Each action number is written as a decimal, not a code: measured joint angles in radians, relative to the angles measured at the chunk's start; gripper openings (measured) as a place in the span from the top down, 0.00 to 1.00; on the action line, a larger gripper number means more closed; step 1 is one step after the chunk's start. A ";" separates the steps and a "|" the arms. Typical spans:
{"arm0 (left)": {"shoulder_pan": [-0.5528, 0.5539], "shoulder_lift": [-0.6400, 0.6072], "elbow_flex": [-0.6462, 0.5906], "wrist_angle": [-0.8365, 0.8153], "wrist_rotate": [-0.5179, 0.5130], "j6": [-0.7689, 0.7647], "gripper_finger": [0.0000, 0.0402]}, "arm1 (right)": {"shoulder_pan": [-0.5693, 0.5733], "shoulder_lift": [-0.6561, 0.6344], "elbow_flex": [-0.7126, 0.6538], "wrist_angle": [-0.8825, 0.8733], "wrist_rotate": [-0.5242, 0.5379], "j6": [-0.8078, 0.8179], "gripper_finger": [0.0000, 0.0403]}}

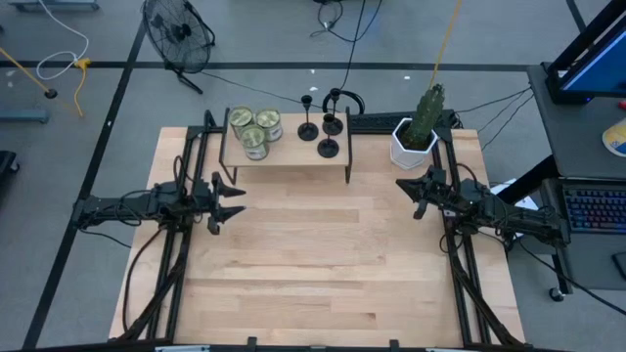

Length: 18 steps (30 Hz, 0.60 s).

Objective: Pick & Place candle stick holders
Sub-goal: Return to Home Position

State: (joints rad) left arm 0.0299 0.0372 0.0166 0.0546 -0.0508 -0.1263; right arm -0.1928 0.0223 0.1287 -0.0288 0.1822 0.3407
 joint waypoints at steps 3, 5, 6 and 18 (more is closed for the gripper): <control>0.000 0.000 0.000 -0.016 0.001 -0.034 0.40 | 0.000 0.000 0.000 -0.009 -0.001 -0.017 1.00; 0.000 0.000 0.000 -0.022 0.001 -0.064 0.40 | 0.000 0.000 0.000 -0.025 0.000 -0.022 1.00; 0.000 0.000 0.000 -0.024 0.001 -0.082 0.40 | 0.000 0.000 0.000 -0.031 0.000 -0.024 1.00; 0.000 0.002 0.000 -0.024 0.001 -0.113 0.40 | 0.000 0.000 0.000 -0.034 0.000 0.034 0.99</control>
State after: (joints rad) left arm 0.0299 0.0391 0.0166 0.0303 -0.0502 -0.2390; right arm -0.1928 0.0223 0.1287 -0.0625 0.1818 0.3744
